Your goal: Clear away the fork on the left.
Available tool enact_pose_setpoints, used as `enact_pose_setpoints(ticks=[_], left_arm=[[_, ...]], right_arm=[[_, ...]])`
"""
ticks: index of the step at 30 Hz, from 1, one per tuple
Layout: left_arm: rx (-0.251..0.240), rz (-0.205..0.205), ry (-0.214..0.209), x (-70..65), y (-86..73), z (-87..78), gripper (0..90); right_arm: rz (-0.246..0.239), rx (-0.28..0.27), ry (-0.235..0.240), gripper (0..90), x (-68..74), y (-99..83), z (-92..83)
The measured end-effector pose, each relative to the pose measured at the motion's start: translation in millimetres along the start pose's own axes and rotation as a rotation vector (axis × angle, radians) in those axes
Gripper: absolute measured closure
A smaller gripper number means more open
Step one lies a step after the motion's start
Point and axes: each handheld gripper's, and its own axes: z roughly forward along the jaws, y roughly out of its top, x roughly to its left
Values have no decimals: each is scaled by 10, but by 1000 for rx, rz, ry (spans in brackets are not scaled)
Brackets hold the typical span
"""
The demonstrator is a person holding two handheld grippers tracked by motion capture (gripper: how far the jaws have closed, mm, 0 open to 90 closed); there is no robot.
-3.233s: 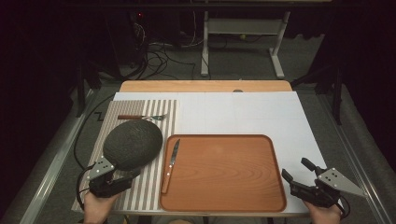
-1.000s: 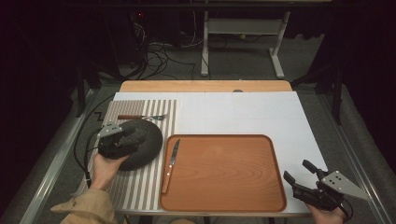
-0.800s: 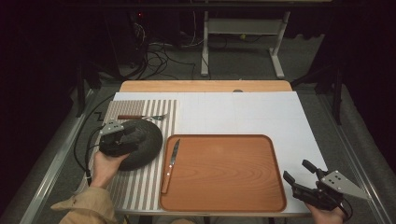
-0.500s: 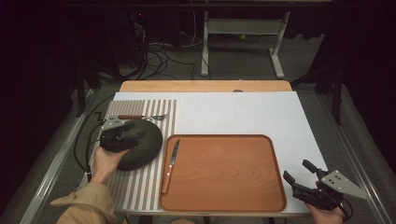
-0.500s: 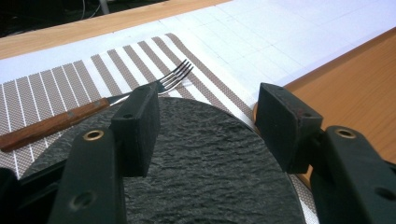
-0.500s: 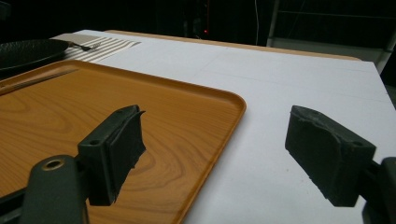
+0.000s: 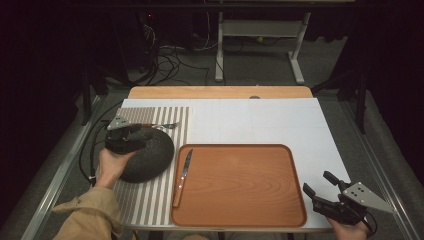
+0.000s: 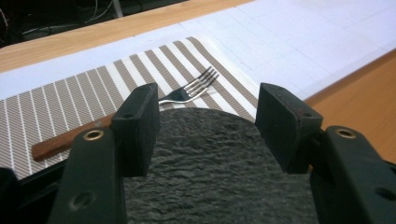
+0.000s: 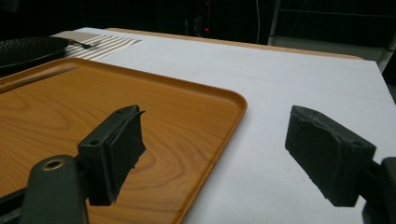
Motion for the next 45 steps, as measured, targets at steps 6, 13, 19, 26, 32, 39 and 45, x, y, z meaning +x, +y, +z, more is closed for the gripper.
enact_pose_setpoints(ticks=[6,13,19,26,32,39,45], left_arm=[[12,7,18,66,60,29,377],[20,-3,36,177,125,60,377],[30,-31,41,284,196,103,377],[40,-35,60,368,275,154,377],[71,-34,69,440,340,192,377],[106,-42,83,558,414,271,378],[143,-53,98,654,491,340,378]], right_arm=[[-4,3,0,201,0,0,3],[-3,7,4,201,-1,1,9],[-6,7,5,200,-2,2,13],[-7,7,6,201,1,2,13],[-8,10,5,201,2,1,14],[-11,13,6,201,2,2,22],[-12,16,4,201,0,1,24]])
